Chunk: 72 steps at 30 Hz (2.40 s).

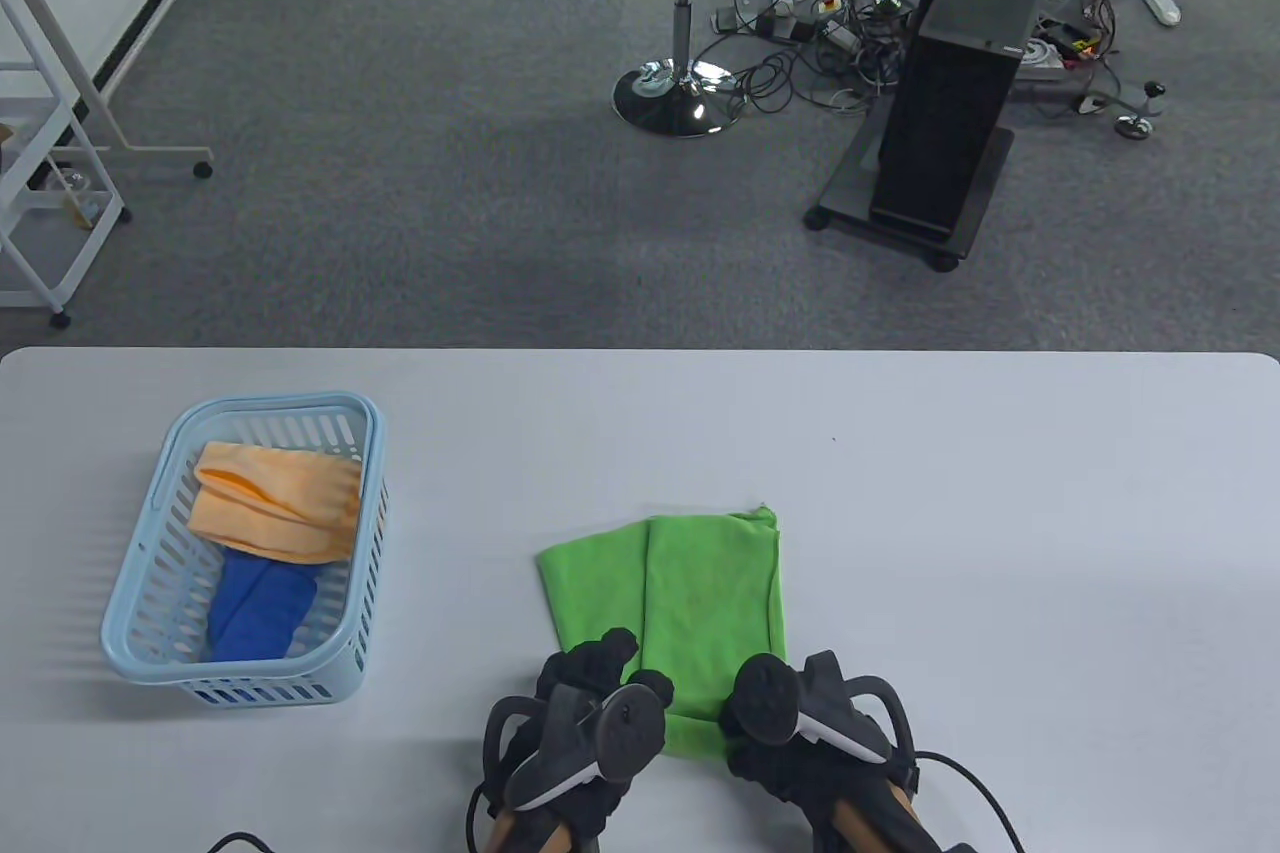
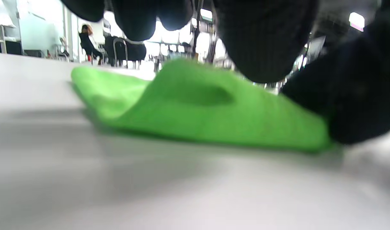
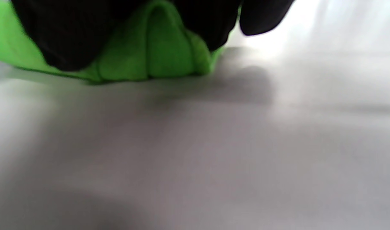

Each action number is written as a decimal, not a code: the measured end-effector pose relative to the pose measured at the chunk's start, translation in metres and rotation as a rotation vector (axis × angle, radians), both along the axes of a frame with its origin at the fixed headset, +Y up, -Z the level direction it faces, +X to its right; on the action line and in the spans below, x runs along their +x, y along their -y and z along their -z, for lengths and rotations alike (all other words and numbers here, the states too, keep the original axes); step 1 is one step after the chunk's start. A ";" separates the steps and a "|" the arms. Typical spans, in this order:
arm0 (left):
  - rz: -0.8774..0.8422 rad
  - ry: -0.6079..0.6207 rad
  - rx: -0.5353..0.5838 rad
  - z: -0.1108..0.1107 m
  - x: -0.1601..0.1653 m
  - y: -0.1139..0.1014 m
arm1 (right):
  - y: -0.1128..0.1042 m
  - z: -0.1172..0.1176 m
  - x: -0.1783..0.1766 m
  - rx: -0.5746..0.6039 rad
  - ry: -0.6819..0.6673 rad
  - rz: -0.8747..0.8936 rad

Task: Roll rectangular towel into towel roll

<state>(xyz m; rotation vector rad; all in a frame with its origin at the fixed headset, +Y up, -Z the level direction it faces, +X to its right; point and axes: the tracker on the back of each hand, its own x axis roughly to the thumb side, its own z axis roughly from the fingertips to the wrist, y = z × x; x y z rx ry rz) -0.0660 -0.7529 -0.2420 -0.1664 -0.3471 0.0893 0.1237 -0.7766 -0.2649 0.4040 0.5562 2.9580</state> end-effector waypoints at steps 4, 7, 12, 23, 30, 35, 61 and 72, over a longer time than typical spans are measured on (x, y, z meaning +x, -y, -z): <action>0.136 -0.017 -0.078 0.006 0.002 0.018 | 0.000 0.000 0.001 0.005 0.007 0.021; 0.186 -0.018 -0.126 0.007 0.001 0.027 | 0.001 0.002 0.002 -0.003 0.012 0.027; 0.111 -0.019 -0.070 0.006 0.000 0.018 | 0.000 0.004 0.008 -0.033 0.029 0.048; 0.229 0.063 -0.066 0.002 0.016 0.023 | 0.002 0.006 0.015 -0.102 0.073 0.116; 0.170 0.001 -0.038 0.005 0.014 0.019 | -0.015 0.002 0.019 0.014 0.103 0.133; 0.085 -0.044 -0.077 0.009 0.005 0.019 | -0.032 -0.006 0.014 0.158 0.085 0.210; 0.163 0.003 -0.092 0.001 0.013 0.011 | -0.006 -0.001 -0.003 0.060 0.005 0.064; 0.058 -0.060 -0.086 0.010 0.005 0.021 | -0.026 -0.005 0.007 0.190 0.068 0.207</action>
